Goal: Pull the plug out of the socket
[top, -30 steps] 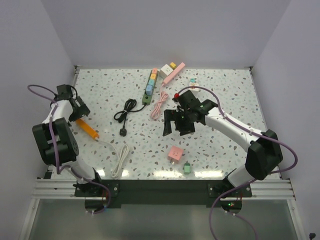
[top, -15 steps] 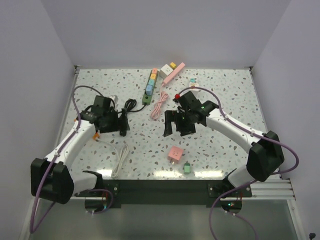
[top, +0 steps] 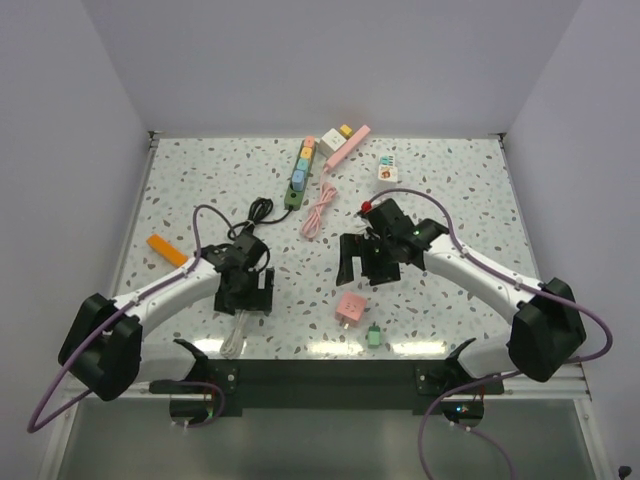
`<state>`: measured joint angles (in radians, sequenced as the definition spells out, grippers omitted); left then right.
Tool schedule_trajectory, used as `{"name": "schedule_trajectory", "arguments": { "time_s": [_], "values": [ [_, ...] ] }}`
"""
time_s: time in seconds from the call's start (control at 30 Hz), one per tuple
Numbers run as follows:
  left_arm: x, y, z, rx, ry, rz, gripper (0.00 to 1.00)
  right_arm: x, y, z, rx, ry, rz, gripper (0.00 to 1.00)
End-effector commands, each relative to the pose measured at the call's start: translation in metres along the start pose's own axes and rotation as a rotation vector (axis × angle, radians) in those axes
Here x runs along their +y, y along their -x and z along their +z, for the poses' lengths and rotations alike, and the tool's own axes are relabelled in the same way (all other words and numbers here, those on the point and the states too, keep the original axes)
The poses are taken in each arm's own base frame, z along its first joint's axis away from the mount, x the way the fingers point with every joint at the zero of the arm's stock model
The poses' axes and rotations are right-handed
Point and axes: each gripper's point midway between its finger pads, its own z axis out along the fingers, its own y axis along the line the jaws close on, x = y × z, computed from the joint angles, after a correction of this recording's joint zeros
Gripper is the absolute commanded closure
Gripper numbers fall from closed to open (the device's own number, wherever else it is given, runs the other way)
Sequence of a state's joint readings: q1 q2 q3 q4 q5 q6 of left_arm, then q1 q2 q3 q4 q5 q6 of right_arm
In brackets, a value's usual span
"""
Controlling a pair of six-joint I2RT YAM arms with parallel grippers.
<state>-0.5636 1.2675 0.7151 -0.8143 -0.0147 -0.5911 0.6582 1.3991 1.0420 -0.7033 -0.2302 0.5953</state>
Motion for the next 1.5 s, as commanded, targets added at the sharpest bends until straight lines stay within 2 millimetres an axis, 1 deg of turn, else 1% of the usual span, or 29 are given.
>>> {"name": "schedule_trajectory", "arguments": {
  "time_s": [0.0, 0.1, 0.13, 0.17, 0.2, 0.27, 0.33, 0.4, 0.43, 0.5, 0.53, 0.6, 0.63, 0.67, 0.73, 0.77, 0.8, 0.87, 0.9, 0.93, 0.97, 1.03, 1.07, 1.1, 1.13, 1.17, 1.23, 1.37, 1.47],
  "values": [
    [0.016, 0.010, 0.000, -0.039, 0.125, -0.078, 0.09, 0.012, 0.006, -0.006, -0.048, 0.067, 0.010, 0.02],
    [0.020, 0.016, 0.007, -0.040, 0.170, -0.075, 0.28, 0.013, 0.004, -0.006, -0.047, 0.076, 0.011, 0.03],
    [0.026, 0.019, 0.008, -0.041, 0.201, -0.079, 0.43, 0.013, 0.003, -0.006, -0.046, 0.076, 0.010, 0.03],
    [0.030, 0.019, 0.011, -0.027, 0.223, -0.080, 0.53, 0.013, 0.003, -0.006, -0.047, 0.078, 0.013, 0.03],
    [0.034, 0.022, 0.011, -0.025, 0.238, -0.095, 0.77, 0.012, 0.003, -0.005, -0.045, 0.078, 0.013, 0.03],
    [0.050, 0.034, 0.010, -0.043, 0.265, -0.133, 0.99, 0.013, 0.003, -0.004, -0.042, 0.080, 0.012, 0.03],
    [0.077, 0.046, 0.008, -0.043, 0.293, -0.202, 1.00, 0.013, 0.003, -0.003, -0.037, 0.080, 0.008, 0.04],
    [0.090, 0.058, 0.005, -0.051, 0.276, -0.256, 1.00, 0.015, 0.003, -0.002, -0.033, 0.090, 0.005, 0.04],
    [0.097, 0.076, -0.001, -0.088, 0.269, -0.289, 1.00, 0.016, 0.004, -0.002, -0.031, 0.092, -0.001, 0.04],
    [0.110, 0.091, -0.003, -0.107, 0.309, -0.305, 1.00, 0.016, 0.004, 0.000, -0.020, 0.094, -0.003, 0.04],
    [0.126, 0.107, -0.010, -0.138, 0.360, -0.318, 1.00, 0.018, 0.005, 0.000, -0.021, 0.098, -0.007, 0.04],
    [0.147, 0.114, -0.005, -0.106, 0.415, -0.342, 1.00, 0.019, 0.007, -0.001, -0.025, 0.098, -0.014, 0.04],
    [0.159, 0.127, -0.008, -0.123, 0.412, -0.371, 1.00, 0.019, 0.010, -0.002, -0.032, 0.094, -0.021, 0.04],
    [0.165, 0.131, -0.001, -0.108, 0.418, -0.376, 1.00, 0.019, 0.012, -0.002, -0.036, 0.087, -0.025, 0.04],
    [0.172, 0.150, -0.002, -0.136, 0.404, -0.396, 1.00, 0.018, 0.019, -0.004, -0.061, 0.065, -0.030, 0.04],
    [0.171, 0.154, 0.002, -0.123, 0.389, -0.392, 0.97, 0.015, 0.021, -0.005, -0.067, 0.050, -0.028, 0.03],
    [0.166, 0.161, 0.000, -0.131, 0.357, -0.378, 0.79, 0.013, 0.025, -0.007, -0.078, 0.034, -0.021, 0.02],
    [0.146, 0.180, -0.013, -0.191, 0.237, -0.367, 0.54, 0.003, 0.042, -0.012, -0.136, -0.014, 0.019, 0.02],
    [0.140, 0.185, -0.020, -0.217, 0.210, -0.365, 0.25, -0.002, 0.050, -0.016, -0.164, -0.027, 0.036, 0.02],
    [0.129, 0.190, -0.027, -0.242, 0.169, -0.350, 0.12, -0.005, 0.062, -0.020, -0.198, -0.038, 0.056, 0.01],
    [0.117, 0.195, -0.041, -0.287, 0.140, -0.324, 0.00, -0.023, 0.078, -0.025, -0.244, -0.089, 0.100, 0.01],
    [0.103, 0.198, -0.057, -0.318, 0.113, -0.289, 0.00, -0.033, 0.105, -0.034, -0.305, -0.125, 0.142, 0.02],
    [0.099, 0.199, -0.067, -0.342, 0.103, -0.279, 0.00, -0.049, 0.117, -0.039, -0.338, -0.192, 0.171, 0.02],
    [0.095, 0.201, -0.075, -0.359, 0.088, -0.273, 0.00, -0.059, 0.124, -0.032, -0.326, -0.242, 0.186, 0.02],
    [0.087, 0.199, -0.083, -0.364, 0.048, -0.266, 0.00, -0.057, 0.141, -0.038, -0.360, -0.253, 0.191, 0.02],
    [0.082, 0.200, -0.089, -0.375, 0.024, -0.261, 0.00, -0.066, 0.145, -0.037, -0.351, -0.288, 0.210, 0.02],
    [0.065, 0.201, -0.100, -0.398, -0.024, -0.229, 0.00, -0.077, 0.164, -0.025, -0.354, -0.349, 0.237, 0.03],
    [0.029, 0.199, -0.127, -0.452, -0.148, -0.154, 0.00, -0.091, 0.175, 0.006, -0.292, -0.388, 0.298, 0.05],
    [0.004, 0.192, -0.129, -0.459, -0.240, -0.107, 0.00, -0.090, 0.174, 0.032, -0.244, -0.359, 0.334, 0.09]
  ]
}}
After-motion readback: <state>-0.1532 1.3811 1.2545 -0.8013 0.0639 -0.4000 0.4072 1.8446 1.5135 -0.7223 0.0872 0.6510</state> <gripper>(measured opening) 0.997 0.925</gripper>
